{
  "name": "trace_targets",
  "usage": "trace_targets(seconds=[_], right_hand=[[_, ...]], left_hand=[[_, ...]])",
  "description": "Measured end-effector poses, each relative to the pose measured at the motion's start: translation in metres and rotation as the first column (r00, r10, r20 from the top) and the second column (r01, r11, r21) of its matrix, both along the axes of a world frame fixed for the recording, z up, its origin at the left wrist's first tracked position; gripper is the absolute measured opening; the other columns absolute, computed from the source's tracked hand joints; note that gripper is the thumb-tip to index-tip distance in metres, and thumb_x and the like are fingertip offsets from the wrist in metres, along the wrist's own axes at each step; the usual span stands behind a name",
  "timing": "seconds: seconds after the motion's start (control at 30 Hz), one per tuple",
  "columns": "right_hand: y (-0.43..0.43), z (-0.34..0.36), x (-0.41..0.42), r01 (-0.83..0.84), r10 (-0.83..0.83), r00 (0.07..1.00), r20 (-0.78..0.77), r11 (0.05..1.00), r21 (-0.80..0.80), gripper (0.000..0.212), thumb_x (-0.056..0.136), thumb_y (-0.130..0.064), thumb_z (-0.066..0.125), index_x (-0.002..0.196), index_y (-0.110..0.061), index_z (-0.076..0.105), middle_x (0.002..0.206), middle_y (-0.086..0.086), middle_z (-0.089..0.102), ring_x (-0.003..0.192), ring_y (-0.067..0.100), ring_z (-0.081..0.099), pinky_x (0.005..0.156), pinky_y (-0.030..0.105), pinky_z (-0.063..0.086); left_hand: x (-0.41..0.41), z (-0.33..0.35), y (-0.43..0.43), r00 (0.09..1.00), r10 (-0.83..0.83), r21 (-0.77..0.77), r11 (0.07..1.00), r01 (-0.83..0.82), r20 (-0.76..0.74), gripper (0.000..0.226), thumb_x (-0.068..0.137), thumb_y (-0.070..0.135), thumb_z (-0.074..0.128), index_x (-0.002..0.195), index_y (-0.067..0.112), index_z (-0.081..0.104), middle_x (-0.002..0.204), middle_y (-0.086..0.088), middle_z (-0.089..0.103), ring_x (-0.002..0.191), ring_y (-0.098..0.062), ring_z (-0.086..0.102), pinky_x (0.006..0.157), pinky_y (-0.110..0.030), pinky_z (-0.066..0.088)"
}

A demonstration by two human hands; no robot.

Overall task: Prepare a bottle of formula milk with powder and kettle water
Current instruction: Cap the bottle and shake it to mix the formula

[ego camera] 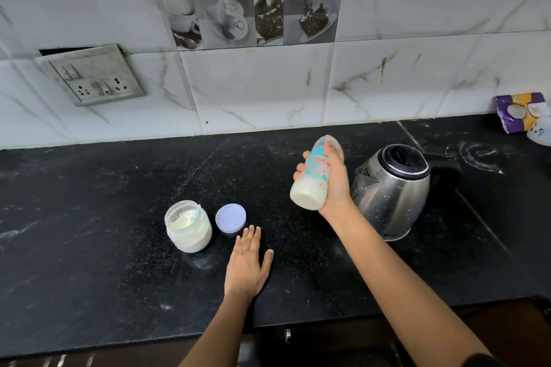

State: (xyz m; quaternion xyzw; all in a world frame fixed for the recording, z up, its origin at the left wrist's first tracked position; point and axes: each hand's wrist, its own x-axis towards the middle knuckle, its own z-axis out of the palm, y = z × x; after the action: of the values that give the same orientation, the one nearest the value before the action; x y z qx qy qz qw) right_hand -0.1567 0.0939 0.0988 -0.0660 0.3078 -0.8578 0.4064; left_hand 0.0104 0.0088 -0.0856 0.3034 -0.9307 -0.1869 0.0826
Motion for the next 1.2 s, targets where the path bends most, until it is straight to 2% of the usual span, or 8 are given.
trace_targets(seconds=[0.17,0.33,0.5,0.63,0.8,0.97,1.1,1.2], right_hand=[[0.008,-0.007,0.015,-0.165,0.191,0.937,-0.291,0.980,0.113,0.041,0.086,-0.028,0.057,0.125,-0.029,0.043,0.083,0.011,0.058,0.052,0.025,0.056,0.049,0.032,0.050],[-0.001,-0.006,0.003,0.064,-0.068,0.994,0.080,0.997,0.043,0.051,0.091,-0.031,0.057,0.137,-0.025,0.036,0.081,0.008,0.056,0.051,0.020,0.056,0.050,0.028,0.050],[0.011,-0.018,0.022,-0.168,0.191,0.954,-0.231,0.979,0.113,0.045,0.081,-0.030,0.064,0.123,-0.031,0.047,0.082,0.010,0.060,0.052,0.023,0.055,0.050,0.031,0.050],[0.003,-0.019,0.009,0.031,-0.036,0.986,0.164,0.999,0.032,0.041,0.085,-0.037,0.060,0.117,-0.015,0.046,0.080,0.004,0.057,0.050,0.016,0.056,0.050,0.024,0.050],[0.008,-0.026,0.019,-0.092,0.100,0.994,-0.044,0.983,0.159,0.043,0.085,-0.034,0.062,0.122,-0.022,0.046,0.080,0.006,0.061,0.052,0.019,0.055,0.050,0.028,0.049],[0.001,-0.025,0.009,-0.011,-0.005,0.985,0.170,0.996,0.092,0.035,0.089,-0.038,0.058,0.112,-0.013,0.051,0.077,0.005,0.056,0.051,0.016,0.055,0.050,0.024,0.050],[0.006,-0.030,0.024,-0.121,0.144,0.983,-0.109,0.973,0.195,0.037,0.083,-0.034,0.061,0.117,-0.026,0.051,0.081,0.007,0.060,0.053,0.020,0.055,0.051,0.029,0.049],[-0.005,-0.027,0.017,-0.033,0.013,0.991,0.137,0.989,0.143,0.039,0.090,-0.036,0.057,0.122,-0.016,0.049,0.085,0.007,0.054,0.052,0.018,0.055,0.050,0.026,0.050]], left_hand=[[0.001,0.000,0.000,1.000,0.008,0.000,1.000,-0.008,0.009,0.069,0.096,0.055,0.020,0.153,0.017,0.013,0.161,0.002,0.010,0.138,0.003,-0.011,0.113,-0.018,-0.014],[0.001,0.003,0.001,1.000,0.007,0.010,1.000,-0.007,-0.018,0.064,0.100,0.047,0.030,0.153,0.015,0.015,0.160,0.000,0.011,0.143,-0.003,-0.005,0.115,-0.020,-0.012],[0.000,0.001,0.001,0.999,0.005,0.011,1.000,-0.004,-0.032,0.064,0.100,0.045,0.034,0.153,0.015,0.015,0.160,0.001,0.011,0.142,0.000,-0.006,0.114,-0.018,-0.014],[-0.001,0.002,0.000,0.999,0.000,0.005,1.000,0.000,-0.037,0.065,0.099,0.047,0.030,0.152,0.014,0.016,0.160,0.000,0.012,0.143,-0.002,-0.004,0.115,-0.019,-0.012],[-0.001,0.000,0.000,0.999,0.003,0.013,1.000,-0.002,-0.035,0.064,0.100,0.046,0.032,0.152,0.014,0.016,0.160,0.000,0.012,0.146,-0.005,-0.003,0.115,-0.019,-0.012],[-0.001,0.000,0.000,0.999,0.007,0.009,1.000,-0.007,-0.039,0.063,0.100,0.045,0.032,0.153,0.014,0.015,0.160,0.000,0.011,0.146,-0.006,-0.002,0.115,-0.020,-0.012],[-0.002,0.000,0.001,0.999,0.010,0.010,1.000,-0.009,-0.047,0.063,0.100,0.043,0.034,0.153,0.014,0.015,0.160,0.000,0.012,0.147,-0.008,0.000,0.114,-0.018,-0.013],[-0.002,0.000,0.000,0.999,0.008,0.009,1.000,-0.008,-0.049,0.063,0.100,0.044,0.034,0.153,0.014,0.016,0.160,0.000,0.012,0.147,-0.008,0.000,0.114,-0.018,-0.013]])
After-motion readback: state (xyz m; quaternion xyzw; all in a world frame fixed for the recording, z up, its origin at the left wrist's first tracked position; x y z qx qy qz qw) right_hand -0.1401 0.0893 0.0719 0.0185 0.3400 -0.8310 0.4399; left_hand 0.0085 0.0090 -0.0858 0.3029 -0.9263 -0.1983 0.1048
